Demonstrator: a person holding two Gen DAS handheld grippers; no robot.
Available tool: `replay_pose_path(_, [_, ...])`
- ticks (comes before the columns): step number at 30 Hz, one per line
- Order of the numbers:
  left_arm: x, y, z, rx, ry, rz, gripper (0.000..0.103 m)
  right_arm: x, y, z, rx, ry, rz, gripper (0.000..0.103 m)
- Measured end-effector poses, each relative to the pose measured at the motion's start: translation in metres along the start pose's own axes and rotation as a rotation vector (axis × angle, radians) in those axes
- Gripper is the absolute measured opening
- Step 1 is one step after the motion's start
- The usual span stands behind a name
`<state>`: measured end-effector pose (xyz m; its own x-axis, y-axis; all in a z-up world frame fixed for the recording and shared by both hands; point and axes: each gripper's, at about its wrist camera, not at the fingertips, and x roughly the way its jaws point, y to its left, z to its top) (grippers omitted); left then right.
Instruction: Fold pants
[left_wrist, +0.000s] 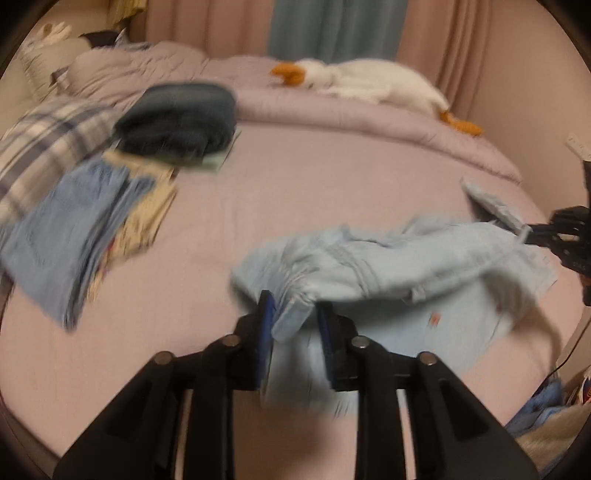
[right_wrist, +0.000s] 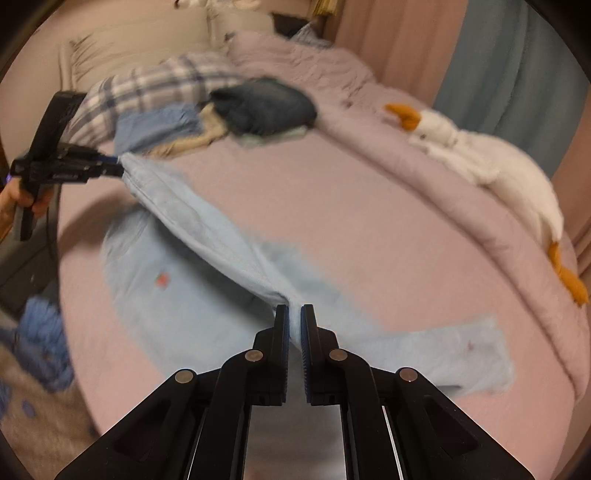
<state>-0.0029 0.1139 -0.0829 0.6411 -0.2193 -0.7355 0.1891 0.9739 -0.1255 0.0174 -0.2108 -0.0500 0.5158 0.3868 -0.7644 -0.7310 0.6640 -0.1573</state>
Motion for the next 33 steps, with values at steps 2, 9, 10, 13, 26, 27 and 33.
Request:
replay_pose_path(2, [0.009, 0.009, -0.024, -0.062, 0.066, 0.035, 0.036, 0.009, 0.017, -0.018, -0.005, 0.042, 0.002, 0.007])
replay_pose_path(9, [0.002, 0.051, -0.058, -0.495, 0.027, -0.148, 0.034, 0.062, 0.038, -0.051, 0.034, 0.154, -0.001, 0.007])
replay_pose_path(10, [0.002, 0.053, -0.058, -0.537, 0.014, -0.182, 0.034, 0.063, 0.036, -0.049, 0.052, 0.149, -0.001, 0.007])
replay_pose_path(13, [0.011, 0.054, -0.052, -0.613, 0.026, -0.243, 0.04, 0.063, 0.03, -0.045, 0.072, 0.138, 0.001, 0.007])
replay_pose_path(26, [0.013, 0.056, -0.033, -0.761, -0.013, -0.21, 0.013, 0.046, 0.026, -0.038, 0.123, 0.059, 0.004, 0.007])
replay_pose_path(27, [0.01, 0.055, -0.032, -0.75, -0.017, -0.21, 0.013, 0.038, 0.026, -0.038, 0.125, 0.043, 0.007, 0.007])
replay_pose_path(33, [0.011, 0.049, -0.04, -0.669, 0.02, -0.157, 0.014, 0.025, 0.043, -0.047, 0.055, 0.057, 0.004, 0.007])
